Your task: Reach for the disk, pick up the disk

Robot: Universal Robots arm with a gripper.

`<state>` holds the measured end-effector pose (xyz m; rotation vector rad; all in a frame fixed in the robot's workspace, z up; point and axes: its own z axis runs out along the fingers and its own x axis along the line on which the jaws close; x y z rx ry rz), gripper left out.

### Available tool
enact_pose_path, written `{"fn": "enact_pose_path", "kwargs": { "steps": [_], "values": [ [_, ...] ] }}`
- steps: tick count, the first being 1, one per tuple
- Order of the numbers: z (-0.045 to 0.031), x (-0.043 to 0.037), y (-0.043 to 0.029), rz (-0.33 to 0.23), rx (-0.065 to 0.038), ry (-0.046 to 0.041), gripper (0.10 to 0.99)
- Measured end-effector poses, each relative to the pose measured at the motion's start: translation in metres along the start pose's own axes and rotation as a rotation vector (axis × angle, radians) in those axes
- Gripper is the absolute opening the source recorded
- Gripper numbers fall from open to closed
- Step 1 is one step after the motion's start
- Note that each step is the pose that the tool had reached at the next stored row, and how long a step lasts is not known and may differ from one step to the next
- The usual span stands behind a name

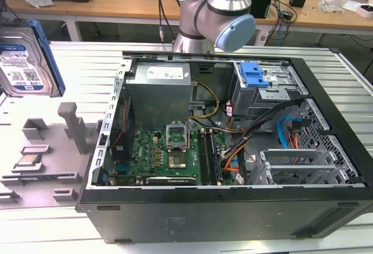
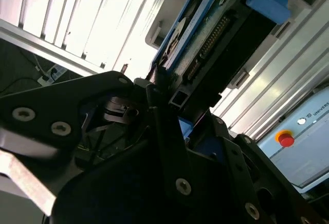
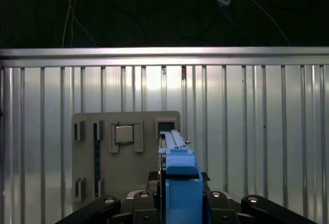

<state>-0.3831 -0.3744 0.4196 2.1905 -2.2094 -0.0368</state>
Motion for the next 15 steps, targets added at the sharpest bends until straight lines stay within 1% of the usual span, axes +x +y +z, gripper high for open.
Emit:
{"fn": "enact_pose_path", "kwargs": {
  "steps": [12, 15],
  "values": [
    [-0.0198, -0.0001, 0.0004, 0.000, 0.000, 0.0000, 0.365],
    [-0.0266, -0.0001, 0.0006, 0.000, 0.000, 0.0000, 0.365]
  ]
}}
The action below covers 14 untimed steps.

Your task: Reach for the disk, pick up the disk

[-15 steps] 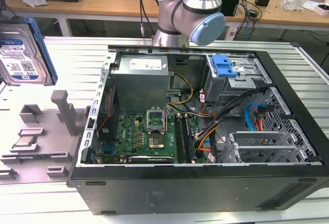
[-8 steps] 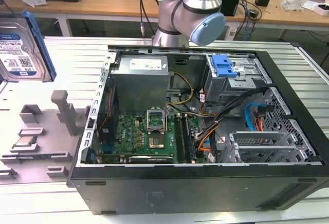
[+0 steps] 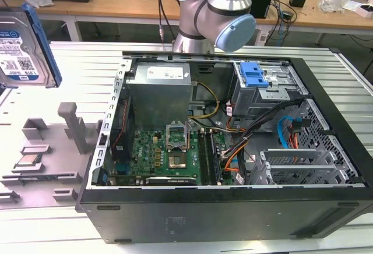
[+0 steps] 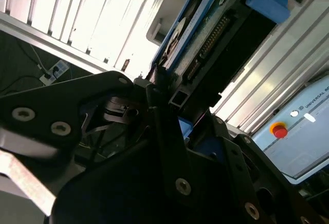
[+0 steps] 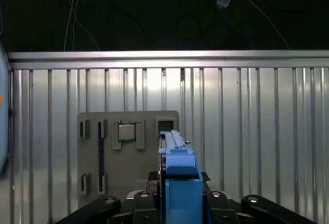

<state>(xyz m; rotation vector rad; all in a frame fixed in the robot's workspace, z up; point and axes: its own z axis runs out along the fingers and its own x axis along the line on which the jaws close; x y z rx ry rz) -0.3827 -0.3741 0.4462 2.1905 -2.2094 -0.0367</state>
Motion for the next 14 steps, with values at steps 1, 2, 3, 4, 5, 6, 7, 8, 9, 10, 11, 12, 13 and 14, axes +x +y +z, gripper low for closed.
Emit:
{"fn": "enact_pose_path", "kwargs": {
  "steps": [1, 2, 3, 4, 5, 6, 7, 8, 9, 10, 11, 12, 13, 14],
  "values": [
    [-0.0027, 0.0000, 0.0000, 0.000, 0.000, 0.0000, 0.365],
    [-0.0055, 0.0000, 0.0001, 0.000, 0.000, 0.0000, 0.365],
    [-0.0088, 0.0000, 0.0002, 0.000, 0.000, 0.0000, 0.365],
    [-0.0132, 0.0000, 0.0003, 0.000, 0.000, 0.0000, 0.365],
    [-0.0161, -0.0001, 0.0003, 0.000, 0.000, 0.0001, 0.365],
    [-0.0174, -0.0001, 0.0004, 0.000, 0.000, 0.0000, 0.365],
    [-0.0193, -0.0002, 0.0005, 0.000, 0.000, 0.0000, 0.365],
    [-0.0210, -0.0002, 0.0005, 0.000, 0.000, 0.0000, 0.365],
    [-0.0226, -0.0002, 0.0006, 0.000, 0.000, 0.0000, 0.365],
    [-0.0245, -0.0002, 0.0006, 0.000, 0.000, 0.0000, 0.365],
    [-0.0260, -0.0002, 0.0007, 0.000, 0.000, 0.0001, 0.365],
    [-0.0304, -0.0003, 0.0008, 0.000, 0.000, 0.0001, 0.365],
    [-0.0320, -0.0003, 0.0009, 0.000, 0.000, 0.0001, 0.365],
    [-0.0340, -0.0004, 0.0009, 0.000, 0.000, 0.0000, 0.365]
  ]
}}
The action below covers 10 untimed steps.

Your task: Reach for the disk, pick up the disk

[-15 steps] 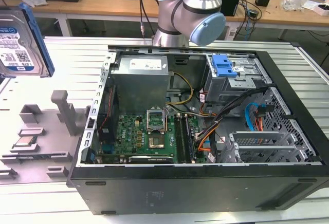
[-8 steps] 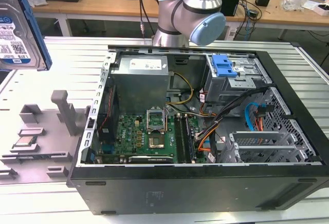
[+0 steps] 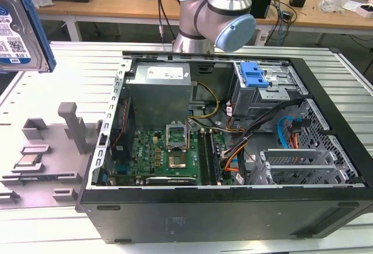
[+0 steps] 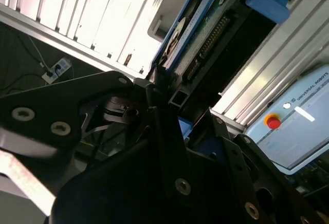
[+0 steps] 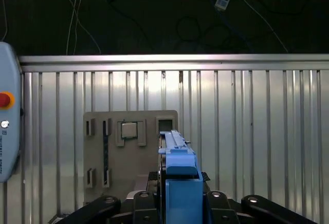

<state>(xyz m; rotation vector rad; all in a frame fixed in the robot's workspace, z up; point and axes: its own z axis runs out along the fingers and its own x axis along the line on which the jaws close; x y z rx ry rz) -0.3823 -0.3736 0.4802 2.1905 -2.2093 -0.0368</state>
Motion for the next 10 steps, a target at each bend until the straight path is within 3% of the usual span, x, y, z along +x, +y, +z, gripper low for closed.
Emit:
{"fn": "enact_pose_path", "kwargs": {
  "steps": [5, 10],
  "values": [
    [-0.0141, -0.0001, 0.0005, 0.000, 0.000, 0.0000, 0.365],
    [-0.0186, -0.0001, 0.0006, 0.000, 0.000, 0.0000, 0.365]
  ]
}}
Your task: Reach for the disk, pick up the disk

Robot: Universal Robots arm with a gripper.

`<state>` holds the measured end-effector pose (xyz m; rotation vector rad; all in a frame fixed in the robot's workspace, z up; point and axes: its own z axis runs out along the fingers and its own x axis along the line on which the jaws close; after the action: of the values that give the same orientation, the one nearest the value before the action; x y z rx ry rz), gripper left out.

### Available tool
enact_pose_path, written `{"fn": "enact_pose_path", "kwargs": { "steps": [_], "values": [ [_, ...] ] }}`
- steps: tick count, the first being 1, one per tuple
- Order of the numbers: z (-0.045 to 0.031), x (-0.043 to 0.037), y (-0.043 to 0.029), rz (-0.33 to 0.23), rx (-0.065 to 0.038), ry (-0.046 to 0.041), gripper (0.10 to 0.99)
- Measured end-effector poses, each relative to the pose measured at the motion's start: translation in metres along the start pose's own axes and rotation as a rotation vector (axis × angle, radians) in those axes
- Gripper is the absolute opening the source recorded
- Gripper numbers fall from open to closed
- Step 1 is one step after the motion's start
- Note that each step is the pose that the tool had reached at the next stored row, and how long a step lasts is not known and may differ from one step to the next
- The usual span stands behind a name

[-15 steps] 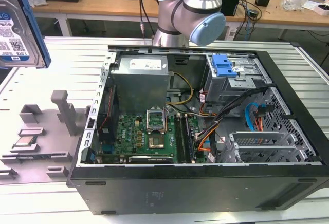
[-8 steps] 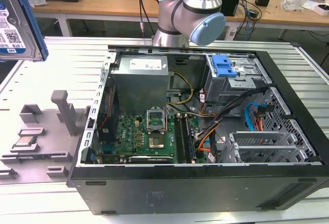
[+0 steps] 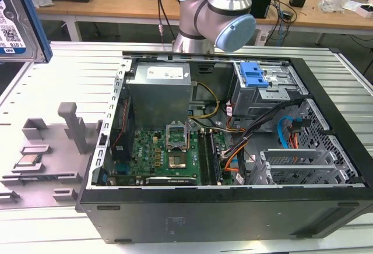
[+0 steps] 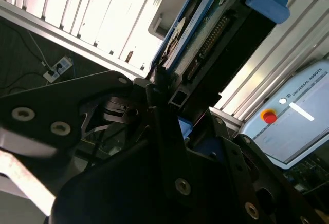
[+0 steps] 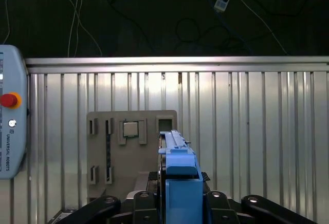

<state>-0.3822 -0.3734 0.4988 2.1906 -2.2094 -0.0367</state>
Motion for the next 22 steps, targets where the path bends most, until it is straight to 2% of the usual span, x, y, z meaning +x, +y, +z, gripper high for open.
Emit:
{"fn": "enact_pose_path", "kwargs": {
  "steps": [9, 17, 19, 21, 22],
  "values": [
    [-0.0003, 0.0000, -0.0018, 0.000, 0.000, 0.0001, 0.365],
    [-0.0011, -0.0002, -0.0243, 0.000, 0.000, 0.0001, 0.365],
    [-0.0015, -0.0003, -0.0342, 0.000, 0.000, 0.0001, 0.365],
    [-0.0028, -0.0006, -0.0681, 0.000, 0.000, 0.0001, 0.365],
    [-0.0031, -0.0007, -0.0777, 0.000, 0.000, 0.0001, 0.365]
  ]
}}
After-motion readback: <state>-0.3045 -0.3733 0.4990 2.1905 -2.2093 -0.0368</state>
